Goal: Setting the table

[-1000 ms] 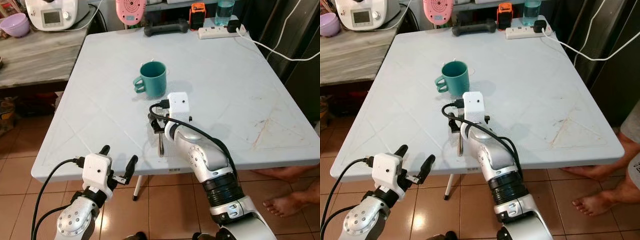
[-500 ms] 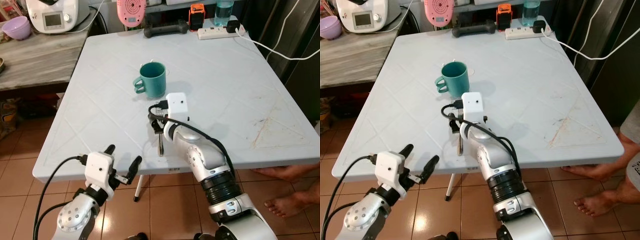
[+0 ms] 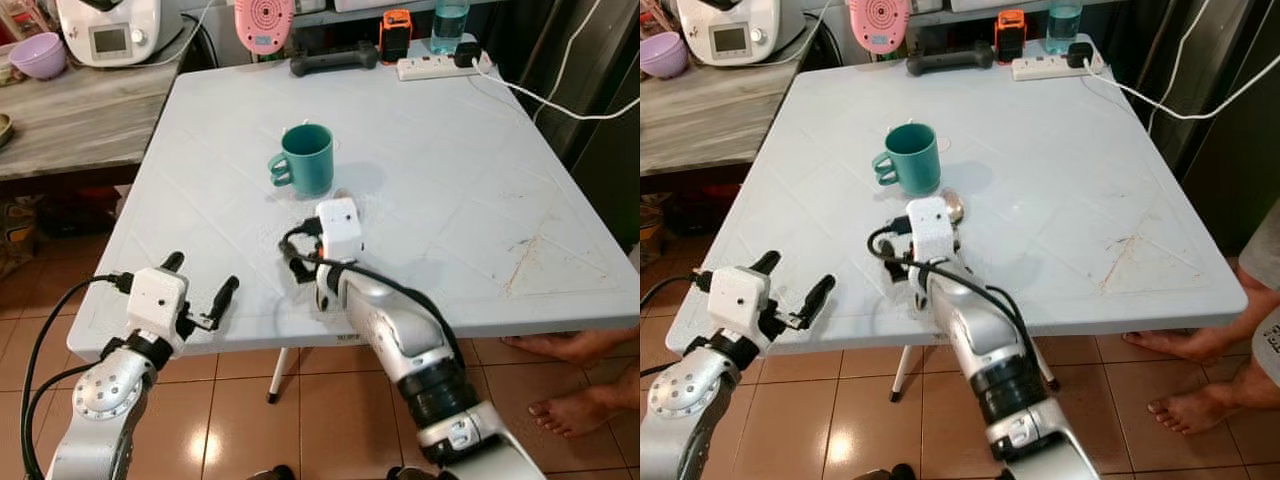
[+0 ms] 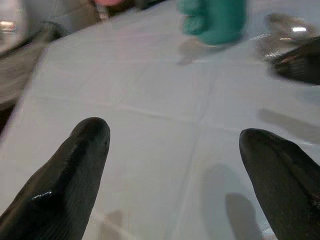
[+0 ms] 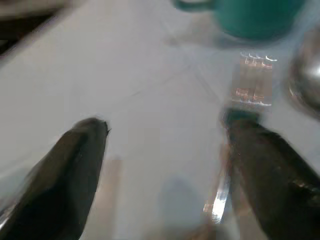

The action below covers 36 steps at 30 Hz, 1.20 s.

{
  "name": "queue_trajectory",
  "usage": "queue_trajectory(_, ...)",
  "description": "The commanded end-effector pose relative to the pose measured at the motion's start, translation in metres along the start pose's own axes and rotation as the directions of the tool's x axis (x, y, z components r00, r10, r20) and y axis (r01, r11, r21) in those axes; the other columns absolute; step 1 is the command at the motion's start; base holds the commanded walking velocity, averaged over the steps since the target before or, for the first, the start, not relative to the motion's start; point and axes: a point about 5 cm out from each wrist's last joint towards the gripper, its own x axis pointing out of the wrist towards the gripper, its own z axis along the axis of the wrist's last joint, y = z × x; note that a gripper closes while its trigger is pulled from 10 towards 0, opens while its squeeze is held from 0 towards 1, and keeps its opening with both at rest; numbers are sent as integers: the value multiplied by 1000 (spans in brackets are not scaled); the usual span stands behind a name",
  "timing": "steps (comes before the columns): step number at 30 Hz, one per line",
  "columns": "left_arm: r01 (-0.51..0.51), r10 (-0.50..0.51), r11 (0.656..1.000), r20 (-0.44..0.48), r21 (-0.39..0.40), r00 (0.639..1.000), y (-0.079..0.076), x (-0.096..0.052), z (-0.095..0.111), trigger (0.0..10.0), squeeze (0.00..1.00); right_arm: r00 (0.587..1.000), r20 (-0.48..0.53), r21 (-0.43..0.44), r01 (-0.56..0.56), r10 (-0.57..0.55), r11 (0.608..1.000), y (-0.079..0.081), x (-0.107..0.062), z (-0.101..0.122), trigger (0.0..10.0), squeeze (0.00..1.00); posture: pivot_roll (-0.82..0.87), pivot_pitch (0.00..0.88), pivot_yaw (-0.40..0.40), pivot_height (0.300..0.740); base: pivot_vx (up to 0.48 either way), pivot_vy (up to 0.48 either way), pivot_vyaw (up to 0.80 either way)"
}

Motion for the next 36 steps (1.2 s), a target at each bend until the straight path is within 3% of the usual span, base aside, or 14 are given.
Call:
queue_trajectory(1, -51, 50, 998, 11, 28, 999, 8, 0, 2, 10000, 0, 995, 83, 5, -57, 56, 998, 9, -3, 12, 10000, 0, -140, 135, 125, 740, 0, 0, 0)
queue_trajectory(3, -51, 50, 998, 11, 28, 999, 8, 0, 2, 10000, 0, 995, 83, 5, -57, 56, 998, 9, -3, 12, 10000, 0, -140, 135, 125, 740, 0, 0, 0)
queue_trajectory(4, -138, 134, 989, 53, 62, 990, 14, 2, 10, 10000, 0, 974, 225, -117, 15, 12, 993, -12, -18, 25, 10000, 0, -140, 126, 121, 740, 0, 0, 0)
queue_trajectory(5, -172, 168, 983, 67, 66, 984, 17, 3, 13, 10000, 0, 959, 282, -166, 51, -2, 985, -22, -26, 30, 10000, 0, -140, 126, 121, 740, 0, 0, 0)
queue_trajectory(7, -191, 186, 979, 76, 65, 980, 18, 3, 14, 10000, 0, 947, 322, -211, 84, -12, 974, -29, -33, 34, 10000, 0, -142, 124, 121, 740, 0, 0, 0)
queue_trajectory(8, -219, 212, 973, 87, 70, 973, 20, 2, 15, 10000, 0, 929, 370, -238, 124, -27, 963, -41, -45, 37, 10000, 0, -146, 119, 122, 740, 0, 0, 0)
queue_trajectory(10, -227, 220, 971, 90, 72, 971, 21, 2, 15, 10000, 0, 924, 380, -241, 131, -31, 962, -45, -49, 38, 10000, 0, -146, 119, 122, 740, 0, 0, 0)
queue_trajectory(11, -240, 233, 968, 90, 77, 968, 22, 1, 13, 10000, 0, 912, 408, -269, 172, -50, 948, -56, -61, 38, 10000, 0, -155, 110, 121, 740, 0, 0, 0)
queue_trajectory(16, -254, 247, 962, 76, 102, 966, 27, -4, 5, 10000, 0, 896, 429, -323, 275, -119, 905, -83, -91, 30, 10000, 0, -176, 96, 123, 740, 0, 0, 0)
queue_trajectory(18, -263, 259, 956, 49, 127, 965, 30, -12, -6, 10000, 0, 898, 403, -324, 321, -178, 890, -98, -112, 15, 10000, 0, -190, 91, 121, 740, 0, 0, 0)
queue_trajectory(24, -193, 187, 963, 51, 190, 981, 24, -20, -10, 10000, 0, 917, 351, -339, 313, -189, 887, -98, -129, -4, 10000, 0, -204, 95, 117, 740, 0, 0, 0)
queue_trajectory(29, -100, 92, 978, 53, 182, 994, 15, -19, -8, 10000, 0, 924, 343, -349, 295, -172, 890, -92, -133, -7, 10000, 0, -208, 95, 126, 740, 0, 0, 0)
queue_trajectory(36, -156, 158, 987, -30, 48, 987, 0, -50, -25, 10000, 0, 908, 352, -318, 343, -226, 884, -95, -139, -9, 10000, 0, -215, 90, 148, 740, 0, 0, 0)
